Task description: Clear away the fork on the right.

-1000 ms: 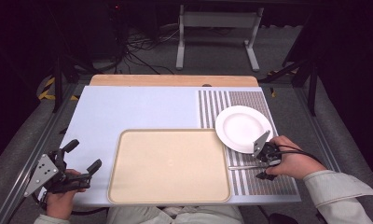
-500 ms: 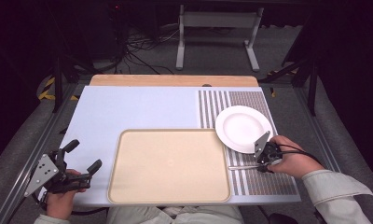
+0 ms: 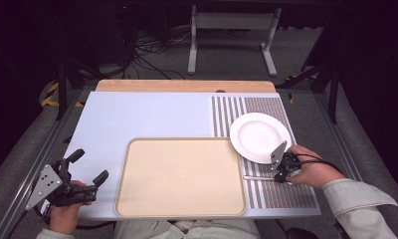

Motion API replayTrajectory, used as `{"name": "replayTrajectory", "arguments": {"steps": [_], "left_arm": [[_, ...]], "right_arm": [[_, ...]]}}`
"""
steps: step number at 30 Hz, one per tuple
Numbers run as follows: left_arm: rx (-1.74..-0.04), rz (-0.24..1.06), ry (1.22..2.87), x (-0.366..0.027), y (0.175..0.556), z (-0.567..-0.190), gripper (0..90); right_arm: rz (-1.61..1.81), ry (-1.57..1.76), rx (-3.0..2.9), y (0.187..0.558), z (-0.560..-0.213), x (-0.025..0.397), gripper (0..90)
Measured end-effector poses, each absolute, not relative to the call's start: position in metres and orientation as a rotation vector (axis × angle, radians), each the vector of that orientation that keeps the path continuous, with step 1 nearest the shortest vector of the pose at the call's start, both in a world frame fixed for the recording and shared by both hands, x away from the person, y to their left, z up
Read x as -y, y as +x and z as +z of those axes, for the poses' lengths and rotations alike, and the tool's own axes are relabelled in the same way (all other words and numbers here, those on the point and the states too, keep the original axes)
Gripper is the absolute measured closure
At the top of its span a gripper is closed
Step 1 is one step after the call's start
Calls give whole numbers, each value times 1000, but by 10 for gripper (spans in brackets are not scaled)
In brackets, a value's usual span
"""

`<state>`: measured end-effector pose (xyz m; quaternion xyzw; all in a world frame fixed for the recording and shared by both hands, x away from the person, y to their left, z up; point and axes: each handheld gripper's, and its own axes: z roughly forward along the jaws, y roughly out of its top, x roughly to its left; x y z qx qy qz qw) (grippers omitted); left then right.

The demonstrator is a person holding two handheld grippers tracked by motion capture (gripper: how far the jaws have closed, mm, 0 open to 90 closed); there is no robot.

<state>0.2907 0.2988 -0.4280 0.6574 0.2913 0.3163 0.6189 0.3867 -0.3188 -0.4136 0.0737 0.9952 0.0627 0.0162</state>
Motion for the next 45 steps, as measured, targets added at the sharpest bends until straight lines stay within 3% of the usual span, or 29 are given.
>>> {"name": "replayTrajectory", "arguments": {"steps": [18,45], "left_arm": [[-669,728,1513,-299,291,-428,8],[-671,730,1512,-299,291,-428,8]], "right_arm": [[214,181,-3106,386,-409,321,867],[359,79,-2987,388,-340,296,867]]}}
